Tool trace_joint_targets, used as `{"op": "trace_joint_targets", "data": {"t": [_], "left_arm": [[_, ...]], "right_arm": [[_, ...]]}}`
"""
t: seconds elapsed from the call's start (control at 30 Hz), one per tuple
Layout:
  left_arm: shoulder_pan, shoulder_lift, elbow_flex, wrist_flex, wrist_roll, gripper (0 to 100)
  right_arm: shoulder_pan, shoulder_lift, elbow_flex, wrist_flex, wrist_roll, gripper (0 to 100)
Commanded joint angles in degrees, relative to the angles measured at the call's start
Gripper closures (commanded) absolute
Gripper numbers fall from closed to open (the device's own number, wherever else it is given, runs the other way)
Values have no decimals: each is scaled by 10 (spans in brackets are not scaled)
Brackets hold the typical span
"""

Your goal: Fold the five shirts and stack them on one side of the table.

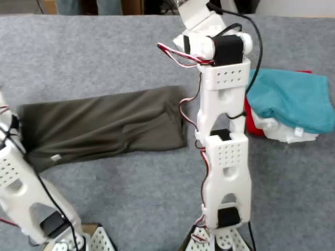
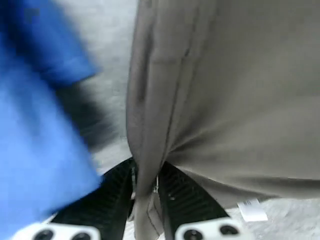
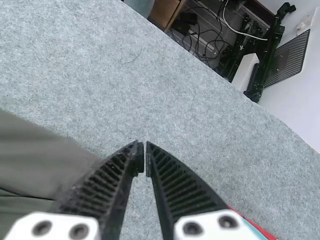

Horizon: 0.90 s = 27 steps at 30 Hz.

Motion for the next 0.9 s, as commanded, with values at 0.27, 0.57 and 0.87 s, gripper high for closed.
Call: {"op": "trace_joint_targets", "data": {"t": [0.27,0.57,0.87], "left_arm": [[104,-81,22,11,-7,972],[333,-216,58,11,93,972],[576,-247,56,-1,199,971]], "right_arm": [[46,-46,-16,2,3,983],[148,-80,0,3,-33,983],[232,-100,-12,3,39,982]]}}
